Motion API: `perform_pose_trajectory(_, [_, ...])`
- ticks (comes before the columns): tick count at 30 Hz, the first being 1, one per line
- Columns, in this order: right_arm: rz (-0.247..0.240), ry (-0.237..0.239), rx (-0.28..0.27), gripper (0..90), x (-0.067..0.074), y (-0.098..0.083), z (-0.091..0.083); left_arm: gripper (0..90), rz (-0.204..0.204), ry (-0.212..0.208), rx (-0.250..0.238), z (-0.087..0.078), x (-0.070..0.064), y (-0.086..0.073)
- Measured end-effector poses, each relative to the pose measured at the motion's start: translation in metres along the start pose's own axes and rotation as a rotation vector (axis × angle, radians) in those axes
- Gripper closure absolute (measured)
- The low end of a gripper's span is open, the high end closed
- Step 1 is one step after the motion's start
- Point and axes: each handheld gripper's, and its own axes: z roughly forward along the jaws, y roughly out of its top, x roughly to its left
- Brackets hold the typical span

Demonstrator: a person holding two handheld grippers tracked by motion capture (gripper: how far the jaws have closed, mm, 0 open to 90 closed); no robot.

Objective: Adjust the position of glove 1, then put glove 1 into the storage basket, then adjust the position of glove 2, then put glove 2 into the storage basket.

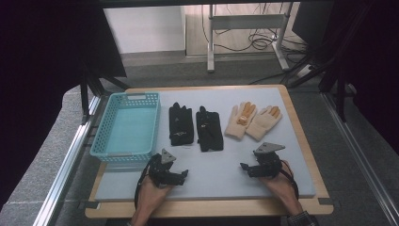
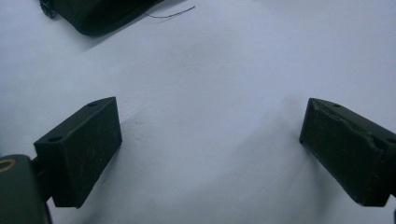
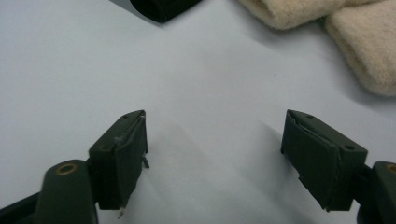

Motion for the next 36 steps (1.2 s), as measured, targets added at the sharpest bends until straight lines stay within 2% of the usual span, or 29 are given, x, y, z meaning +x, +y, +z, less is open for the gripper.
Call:
perform_pose_trajectory(7, [-0.005,-0.01,0.003,20.2,0.0012,-0.0003,0.0002,5.4,0.002,0.002,-0.003,-0.0001,-0.0004,-0.0005])
perform_pose_trajectory(14, [-0.006,-0.014,0.012,14.3,0.0014,0.0,0.0011,5.4,-0.004,0.002,-0.008,0.0002,-0.0006,-0.0007])
perform_pose_trajectory(36, [0.0,-0.011,0.014,14.6,0.001,0.0002,0.001,5.6,-0.003,0.002,-0.008,0.0001,-0.0006,-0.0008])
